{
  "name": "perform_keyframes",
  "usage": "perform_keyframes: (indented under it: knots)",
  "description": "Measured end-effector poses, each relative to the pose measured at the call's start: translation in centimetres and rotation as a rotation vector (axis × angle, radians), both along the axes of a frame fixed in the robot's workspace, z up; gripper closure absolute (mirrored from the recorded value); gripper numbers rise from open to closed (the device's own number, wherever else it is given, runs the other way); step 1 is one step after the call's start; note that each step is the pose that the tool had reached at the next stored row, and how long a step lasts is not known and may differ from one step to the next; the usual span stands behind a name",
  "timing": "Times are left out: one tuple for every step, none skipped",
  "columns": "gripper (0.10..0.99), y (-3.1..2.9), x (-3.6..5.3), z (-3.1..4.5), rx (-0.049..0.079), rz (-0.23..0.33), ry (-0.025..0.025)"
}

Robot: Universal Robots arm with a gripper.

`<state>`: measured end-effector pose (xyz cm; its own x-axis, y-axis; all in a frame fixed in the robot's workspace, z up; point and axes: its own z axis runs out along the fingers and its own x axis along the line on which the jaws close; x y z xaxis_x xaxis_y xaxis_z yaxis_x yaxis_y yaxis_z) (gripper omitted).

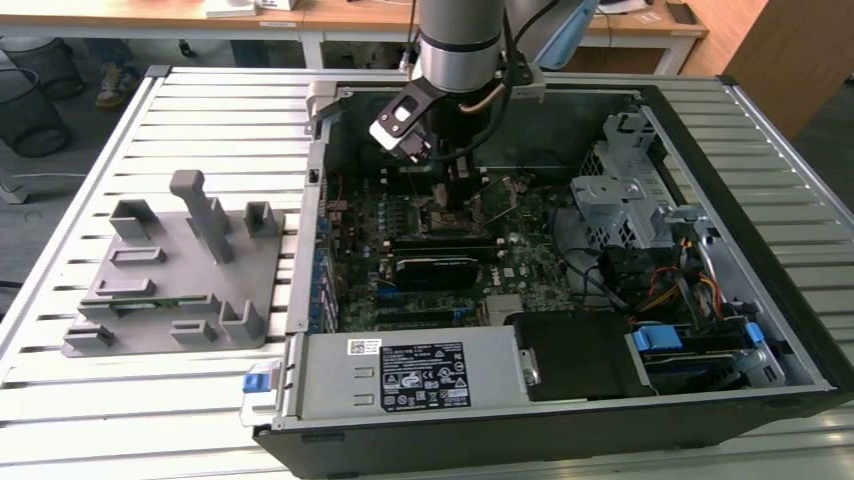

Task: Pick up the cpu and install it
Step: 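Place the cpu into insertion slot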

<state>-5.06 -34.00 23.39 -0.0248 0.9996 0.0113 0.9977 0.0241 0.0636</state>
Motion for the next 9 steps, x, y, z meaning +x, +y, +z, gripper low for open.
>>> perform_keyframes:
  knots:
    - [0.561,0.0,-0.01,-0.04,0.0,0.0,0.0]
    - [0.561,0.0,-0.02,-0.08,0.0,0.0,0.0]
    - [0.561,0.0,-0.02,-0.12,0.0,0.0,0.0]
    - [0.561,0.0,-0.02,-0.17,0.0,0.0,0.0001]
    - [0.561,0.0,-0.03,-0.22,0.0,0.0,0.0001]
    - [0.561,0.0,-0.04,-0.28,0.0,0.0,0.0]
    - [0.561,0.0,-0.04,-0.34,0.0,0.0,0.0001]
    - [0.561,0.0,-0.05,-0.4,0.0,0.0,0.0]
    - [0.561,0.0,-0.06,-0.47,0.0,0.0,0.0]
